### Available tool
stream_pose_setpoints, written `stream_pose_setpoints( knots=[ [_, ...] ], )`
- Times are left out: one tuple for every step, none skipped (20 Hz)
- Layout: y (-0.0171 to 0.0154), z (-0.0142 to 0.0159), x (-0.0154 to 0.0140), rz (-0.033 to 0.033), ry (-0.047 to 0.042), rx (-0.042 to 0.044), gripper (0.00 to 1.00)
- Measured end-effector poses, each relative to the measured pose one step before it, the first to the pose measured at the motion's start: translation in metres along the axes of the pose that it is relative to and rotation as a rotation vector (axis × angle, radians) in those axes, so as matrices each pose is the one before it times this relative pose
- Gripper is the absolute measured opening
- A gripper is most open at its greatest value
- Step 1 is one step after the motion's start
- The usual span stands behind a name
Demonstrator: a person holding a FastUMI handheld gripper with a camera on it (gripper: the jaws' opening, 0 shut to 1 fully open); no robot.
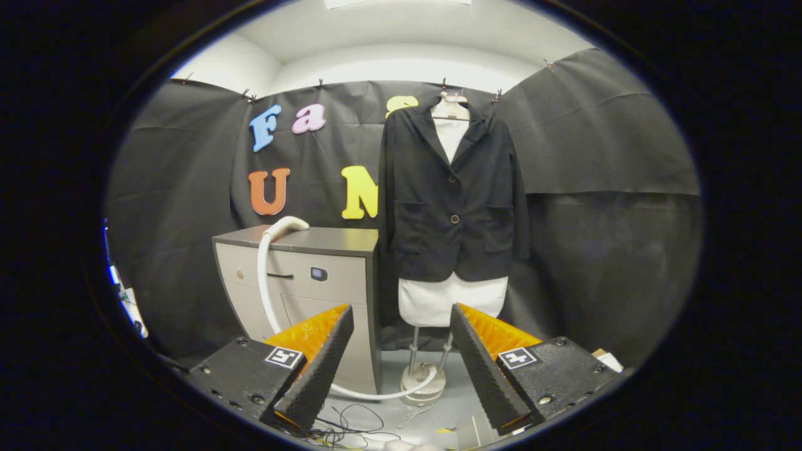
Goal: Iron the clothes twice with a garment steamer, once on the left side and once on the right side.
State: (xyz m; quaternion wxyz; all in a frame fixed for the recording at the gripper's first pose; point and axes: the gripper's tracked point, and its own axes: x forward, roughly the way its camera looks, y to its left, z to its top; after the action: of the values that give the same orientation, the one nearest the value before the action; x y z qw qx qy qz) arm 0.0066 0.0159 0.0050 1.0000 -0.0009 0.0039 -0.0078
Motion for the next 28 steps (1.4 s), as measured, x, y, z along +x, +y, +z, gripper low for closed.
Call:
stream_pose_setpoints(
  knots=[
    [0.00164, -0.00181, 0.00161, -0.00226, -0.00035, 0.00110, 0.99],
    [0.00132, -0.00030, 0.00102, -0.00069, -0.00271, 0.00179, 0.98],
    [0.00092, -0.00114, 0.00047, -0.00355, 0.00213, 0.00024, 0.98],
    [0.00131, -0.00029, 0.00038, -0.00085, 0.00227, -0.00043, 0.98],
    [0.00010, -0.00052, 0.00164, -0.00400, -0.00214, 0.00110, 0.98],
    [-0.00065, 0.00202, 0.00008, -0.00332, -0.00148, 0.00206, 0.99],
    [0.00009, -0.00031, 0.00133, -0.00318, 0.00201, 0.00471, 0.99],
    [0.00067, 0.00134, 0.00127, -0.00168, 0.00331, 0.00690, 0.98],
    [0.00112, 0.00086, 0.00238, -0.00425, 0.00225, 0.00779, 0.98],
    [-0.00013, 0.00244, 0.00185, -0.00454, 0.00389, 0.00731, 0.99],
    [0.00080, 0.00211, 0.00232, -0.00578, 0.00323, 0.00497, 0.98],
    [0.00009, 0.00481, 0.00313, -0.00379, -0.00222, 0.00431, 0.99],
    [0.00267, 0.00491, 0.00367, -0.00167, -0.00435, 0.00433, 0.99],
    [0.00182, 0.00551, 0.00508, -0.00421, -0.00157, 0.00389, 0.99],
    [0.00260, 0.00301, 0.00596, -0.00004, 0.00156, 0.00497, 0.99],
    [0.00464, 0.00576, 0.00571, 0.00743, 0.00340, 0.00656, 0.98],
    [0.00527, 0.00504, 0.00654, 0.00958, -0.00018, 0.00762, 0.99],
    [0.00529, 0.00669, 0.00715, 0.01101, -0.00118, 0.00400, 0.98],
    [0.00431, 0.00666, 0.00943, 0.00815, -0.00240, 0.00176, 0.98],
    [0.00542, 0.00665, 0.00941, 0.00847, -0.00154, -0.00176, 0.98],
    [0.00561, 0.00616, 0.00978, 0.00919, 0.00155, -0.00197, 0.99],
    [0.00628, 0.00737, 0.00911, 0.01083, 0.00198, -0.00058, 0.98],
    [0.00690, 0.00757, 0.01117, 0.01300, -0.00142, 0.00245, 0.98],
    [0.00696, 0.00915, 0.01197, 0.00603, 0.00164, 0.00573, 0.98],
    [0.00796, 0.00814, 0.01208, 0.01651, -0.00273, 0.00796, 0.98],
    [0.01079, 0.00894, 0.01101, 0.02179, 0.00000, 0.00451, 0.98],
    [0.01002, 0.00754, 0.01209, 0.02132, -0.00336, 0.00023, 0.98],
    [0.00963, 0.00946, 0.01159, 0.01990, -0.00366, -0.00750, 0.98]
  ],
)
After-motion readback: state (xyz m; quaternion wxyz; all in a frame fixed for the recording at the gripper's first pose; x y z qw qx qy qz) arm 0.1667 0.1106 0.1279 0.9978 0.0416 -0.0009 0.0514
